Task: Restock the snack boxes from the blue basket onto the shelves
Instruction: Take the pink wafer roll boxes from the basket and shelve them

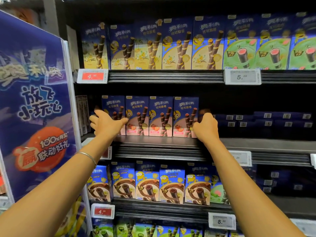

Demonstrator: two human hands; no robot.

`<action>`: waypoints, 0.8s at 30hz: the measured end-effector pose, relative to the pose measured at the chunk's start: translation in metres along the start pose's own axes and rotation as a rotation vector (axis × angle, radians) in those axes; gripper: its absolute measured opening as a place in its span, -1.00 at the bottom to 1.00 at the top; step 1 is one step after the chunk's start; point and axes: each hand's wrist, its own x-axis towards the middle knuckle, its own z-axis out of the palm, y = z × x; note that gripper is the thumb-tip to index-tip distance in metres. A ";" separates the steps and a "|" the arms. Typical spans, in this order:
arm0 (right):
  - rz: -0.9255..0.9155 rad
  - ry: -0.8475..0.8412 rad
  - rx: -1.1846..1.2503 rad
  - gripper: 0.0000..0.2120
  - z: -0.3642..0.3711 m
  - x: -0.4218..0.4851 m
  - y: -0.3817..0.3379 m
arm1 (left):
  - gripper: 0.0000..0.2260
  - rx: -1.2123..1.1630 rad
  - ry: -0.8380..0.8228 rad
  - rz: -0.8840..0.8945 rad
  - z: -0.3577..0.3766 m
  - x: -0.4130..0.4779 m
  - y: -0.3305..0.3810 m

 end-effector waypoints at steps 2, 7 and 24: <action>0.005 -0.009 0.009 -0.85 0.001 0.002 0.001 | -0.06 0.012 0.005 0.002 0.002 0.001 -0.001; 0.041 -0.032 0.052 -0.81 0.006 0.007 0.002 | -0.12 0.048 0.008 0.002 0.007 0.005 -0.003; -0.013 -0.069 -0.030 -0.75 0.021 0.009 -0.005 | -0.20 0.067 0.036 0.020 0.015 0.013 -0.009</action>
